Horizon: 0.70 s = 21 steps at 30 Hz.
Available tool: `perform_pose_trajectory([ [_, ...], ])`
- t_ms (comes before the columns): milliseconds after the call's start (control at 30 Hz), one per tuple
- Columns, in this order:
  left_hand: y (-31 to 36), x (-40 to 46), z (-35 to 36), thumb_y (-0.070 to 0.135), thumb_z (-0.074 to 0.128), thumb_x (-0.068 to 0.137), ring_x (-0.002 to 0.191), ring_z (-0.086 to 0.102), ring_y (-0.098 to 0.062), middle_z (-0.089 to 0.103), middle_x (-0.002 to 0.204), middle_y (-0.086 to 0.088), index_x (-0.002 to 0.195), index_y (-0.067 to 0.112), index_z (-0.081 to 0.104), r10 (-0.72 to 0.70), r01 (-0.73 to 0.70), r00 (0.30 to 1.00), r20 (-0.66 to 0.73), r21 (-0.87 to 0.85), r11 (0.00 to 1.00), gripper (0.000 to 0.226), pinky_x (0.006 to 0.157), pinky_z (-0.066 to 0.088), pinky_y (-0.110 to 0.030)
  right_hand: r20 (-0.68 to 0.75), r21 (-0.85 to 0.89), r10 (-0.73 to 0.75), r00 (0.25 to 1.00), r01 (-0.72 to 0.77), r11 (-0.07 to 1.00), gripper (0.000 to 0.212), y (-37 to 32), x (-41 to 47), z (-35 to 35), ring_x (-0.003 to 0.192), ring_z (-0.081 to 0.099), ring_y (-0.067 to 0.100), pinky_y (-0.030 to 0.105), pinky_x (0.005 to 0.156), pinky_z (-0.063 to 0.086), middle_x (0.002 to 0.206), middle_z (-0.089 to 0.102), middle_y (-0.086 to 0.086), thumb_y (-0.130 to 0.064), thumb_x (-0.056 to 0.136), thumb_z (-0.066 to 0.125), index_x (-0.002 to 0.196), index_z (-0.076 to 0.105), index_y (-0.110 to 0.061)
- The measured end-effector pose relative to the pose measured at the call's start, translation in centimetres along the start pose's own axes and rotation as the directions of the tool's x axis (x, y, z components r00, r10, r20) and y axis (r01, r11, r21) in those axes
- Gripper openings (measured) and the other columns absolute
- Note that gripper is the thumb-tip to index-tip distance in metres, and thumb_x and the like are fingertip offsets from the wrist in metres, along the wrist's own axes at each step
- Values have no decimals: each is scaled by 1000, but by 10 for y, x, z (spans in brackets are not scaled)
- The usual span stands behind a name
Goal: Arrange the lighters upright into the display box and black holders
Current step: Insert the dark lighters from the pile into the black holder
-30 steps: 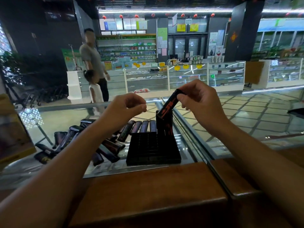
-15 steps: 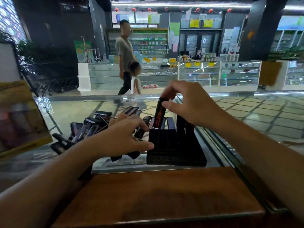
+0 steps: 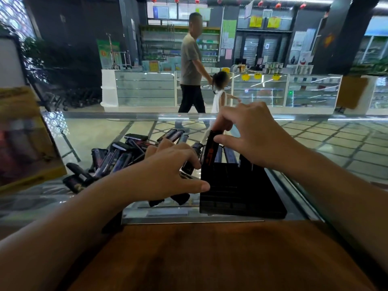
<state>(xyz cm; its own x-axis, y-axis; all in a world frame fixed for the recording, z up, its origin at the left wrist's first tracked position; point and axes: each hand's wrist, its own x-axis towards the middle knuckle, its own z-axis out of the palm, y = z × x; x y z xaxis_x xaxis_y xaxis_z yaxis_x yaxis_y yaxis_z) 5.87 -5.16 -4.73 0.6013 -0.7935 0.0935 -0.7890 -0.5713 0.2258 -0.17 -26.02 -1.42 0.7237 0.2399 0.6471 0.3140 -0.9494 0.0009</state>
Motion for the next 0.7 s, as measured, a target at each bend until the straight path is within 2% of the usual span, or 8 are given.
perform_pose_trajectory([
  [167,1,-2,-2,82,40,63,127,22,-6,43,134,25,118,41,55,2,-2,1000,9,-10,1000,70,97,19,-34,47,-3,-11,999,11,1000,12,-1,0,1,91,59,11,46,99,33,90,65,-17,-31,89,70,99,63,-31],
  [267,4,-5,-2,77,49,74,129,20,-8,41,137,24,119,42,55,-13,13,1000,-9,18,1000,57,99,18,-35,57,29,-6,998,4,1000,10,-1,-1,-4,97,59,6,38,100,32,98,68,-19,-29,92,66,102,68,-28],
  [333,7,-7,-3,71,49,81,127,22,-9,43,134,22,116,44,54,-20,21,998,-65,19,1000,44,103,19,-37,19,125,81,997,-82,989,10,2,-1,-17,93,60,-2,20,97,37,99,69,-17,-28,94,65,101,71,-25],
  [367,8,-9,-4,68,48,83,125,25,-9,46,130,21,113,45,53,-16,16,994,-108,6,1000,38,107,21,-40,-14,187,140,990,-135,973,8,6,-1,-24,89,60,-7,9,90,38,97,70,-16,-25,94,64,99,71,-24],
  [400,10,-10,-6,66,47,85,123,28,-8,48,124,22,110,45,52,0,-2,988,-152,-17,1000,33,109,24,-44,-44,242,198,979,-182,953,7,11,-1,-31,85,62,-7,6,83,40,94,71,-14,-23,94,64,97,70,-24],
  [467,16,-15,-7,63,48,86,117,33,-3,48,111,30,107,47,53,50,-68,982,-184,-94,993,27,109,32,-48,-38,358,286,957,-255,898,8,26,0,-40,80,67,2,16,79,49,85,73,-10,-18,94,64,92,70,-23],
  [567,24,-19,-2,56,54,91,118,35,9,46,112,33,115,46,54,188,-192,981,-41,-166,967,26,108,36,-37,153,481,356,922,-384,788,12,49,4,-39,77,66,4,20,73,52,87,74,-4,-16,97,61,90,70,-19],
  [700,26,-16,5,58,54,93,126,31,7,40,122,33,124,47,50,267,-259,963,47,-137,956,34,112,30,-34,394,374,351,849,-497,783,12,80,6,-12,74,62,5,24,74,48,86,72,-4,-25,96,65,95,73,-18],
])
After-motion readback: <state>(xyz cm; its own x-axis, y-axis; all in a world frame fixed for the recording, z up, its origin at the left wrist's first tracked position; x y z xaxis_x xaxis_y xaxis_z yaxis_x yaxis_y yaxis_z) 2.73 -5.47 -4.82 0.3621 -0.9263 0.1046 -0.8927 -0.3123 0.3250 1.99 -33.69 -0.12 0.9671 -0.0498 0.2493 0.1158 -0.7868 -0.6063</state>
